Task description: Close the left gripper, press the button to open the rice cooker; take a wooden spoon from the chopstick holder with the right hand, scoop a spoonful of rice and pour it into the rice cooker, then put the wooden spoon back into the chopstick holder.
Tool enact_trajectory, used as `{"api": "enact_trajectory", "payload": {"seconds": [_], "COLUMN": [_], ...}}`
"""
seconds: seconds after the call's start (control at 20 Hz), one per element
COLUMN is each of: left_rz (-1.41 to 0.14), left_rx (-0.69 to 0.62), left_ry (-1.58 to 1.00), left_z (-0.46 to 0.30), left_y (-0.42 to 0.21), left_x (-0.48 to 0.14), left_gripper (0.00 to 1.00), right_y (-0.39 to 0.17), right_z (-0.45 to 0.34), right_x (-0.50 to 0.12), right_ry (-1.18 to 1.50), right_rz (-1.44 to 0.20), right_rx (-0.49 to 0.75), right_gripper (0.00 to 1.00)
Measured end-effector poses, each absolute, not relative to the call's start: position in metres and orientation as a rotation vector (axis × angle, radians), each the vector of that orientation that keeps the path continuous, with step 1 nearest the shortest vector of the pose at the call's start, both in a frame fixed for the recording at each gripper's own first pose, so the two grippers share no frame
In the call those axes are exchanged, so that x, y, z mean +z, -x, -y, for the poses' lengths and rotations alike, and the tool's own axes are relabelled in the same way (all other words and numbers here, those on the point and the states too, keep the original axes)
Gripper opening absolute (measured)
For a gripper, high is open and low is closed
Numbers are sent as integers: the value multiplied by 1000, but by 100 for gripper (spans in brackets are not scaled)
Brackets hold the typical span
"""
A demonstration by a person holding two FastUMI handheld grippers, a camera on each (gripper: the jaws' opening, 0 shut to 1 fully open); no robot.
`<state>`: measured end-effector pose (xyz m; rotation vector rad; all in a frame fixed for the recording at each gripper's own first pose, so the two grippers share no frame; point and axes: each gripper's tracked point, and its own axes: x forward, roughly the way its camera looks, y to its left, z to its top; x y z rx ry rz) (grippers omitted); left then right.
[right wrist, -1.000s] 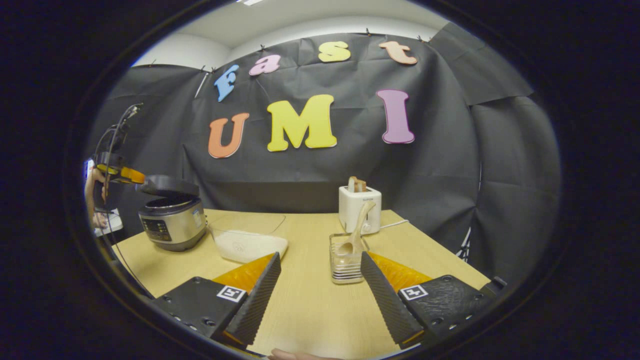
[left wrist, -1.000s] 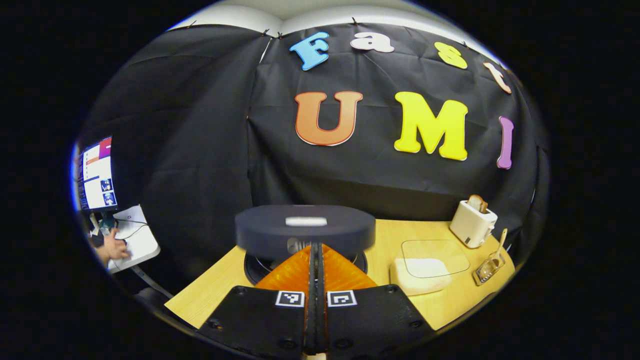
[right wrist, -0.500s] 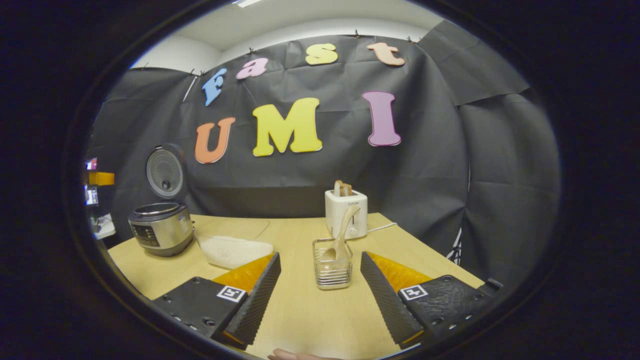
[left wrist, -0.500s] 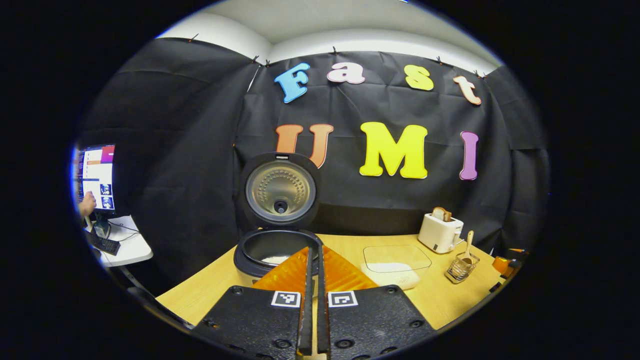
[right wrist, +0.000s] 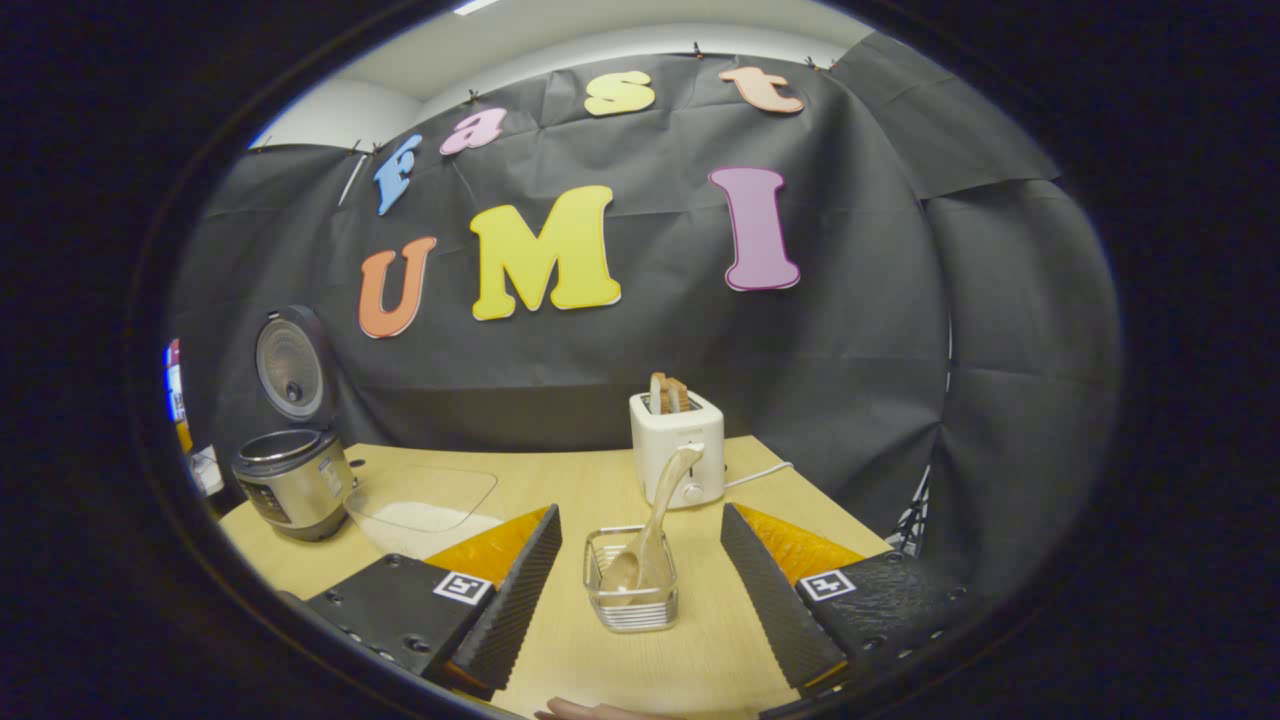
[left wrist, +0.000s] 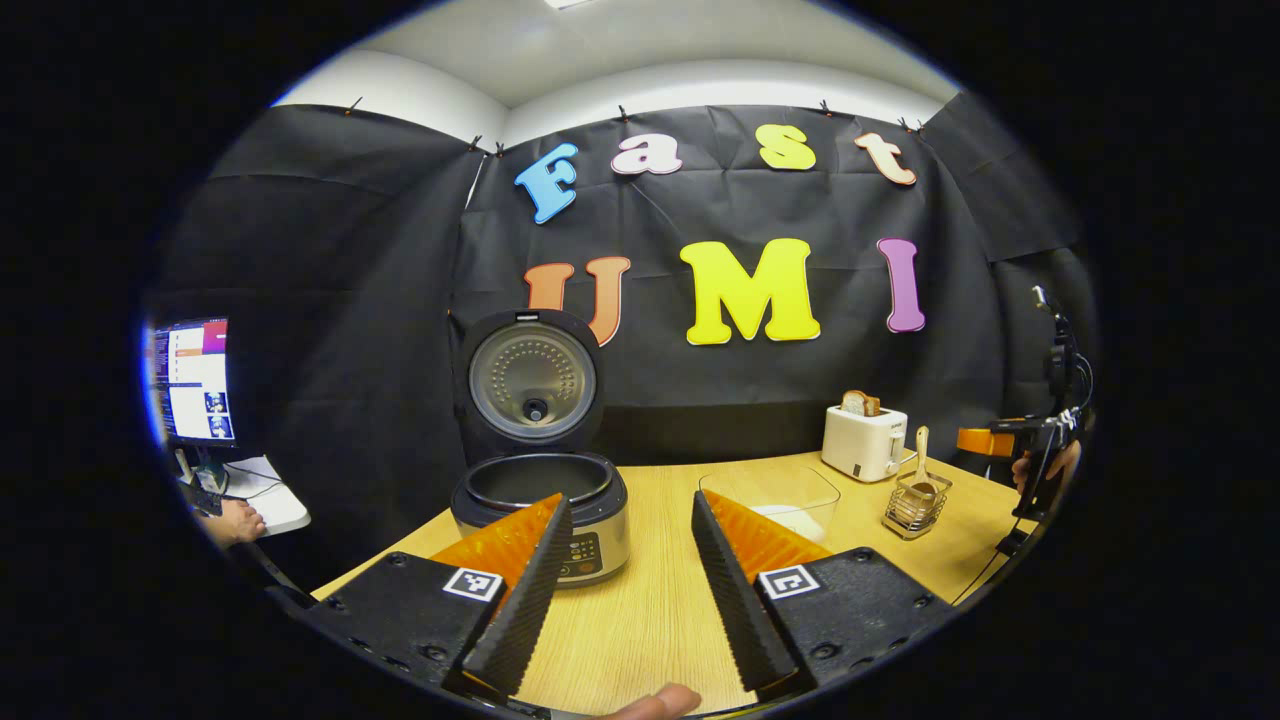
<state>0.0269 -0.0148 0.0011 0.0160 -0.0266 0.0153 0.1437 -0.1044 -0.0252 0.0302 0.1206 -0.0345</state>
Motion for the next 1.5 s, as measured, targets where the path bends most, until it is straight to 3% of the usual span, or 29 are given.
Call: {"api": "enact_trajectory", "payload": {"seconds": [0.05,0.1,0.2,0.25,0.5,0.6,0.65,0.7,0.8,0.9,0.95,1.0,1.1,1.15,1.4,1.5], "left_rz": [32,37,57,62,75,70,71,68,52,36,27,23,21,23,45,49], "left_rx": [12,18,34,42,58,46,45,50,66,73,74,71,64,62,77,71], "left_ry": [-4,5,19,24,23,35,35,29,15,13,17,23,29,27,8,18], "left_z": [16,12,5,1,-14,-13,-13,-17,-22,-25,-25,-24,-23,-23,-31,-32], "left_y": [-28,-29,-28,-27,-25,-25,-26,-28,-31,-34,-35,-36,-35,-35,-29,-25], "left_x": [1,3,8,9,12,9,9,8,2,-3,-6,-6,-6,-5,2,5], "left_gripper": [95,92,97,98,98,98,98,98,98,98,98,98,98,98,98,98], "right_y": [-156,-169,-196,-210,-269,-284,-293,-300,-311,-314,-317,-317,-319,-320,-294,-275], "right_z": [107,110,116,118,131,134,134,132,130,128,128,127,119,115,113,111], "right_x": [-24,-25,-31,-35,-65,-74,-77,-79,-83,-79,-79,-81,-85,-86,-70,-63], "right_ry": [-32,-35,-61,-71,-130,-161,-181,-199,-229,-250,-248,-238,-252,-265,-266,-242], "right_rz": [-130,-149,-192,-217,-339,-379,-391,-404,-433,-434,-435,-444,-471,-480,-450,-437], "right_rx": [-39,-47,-55,-60,-88,-90,-89,-84,-69,-61,-63,-60,-32,-22,-2,6], "right_gripper": [99,95,99,92,96,90,82,87,85,73,55,46,39,27,17,18]}}
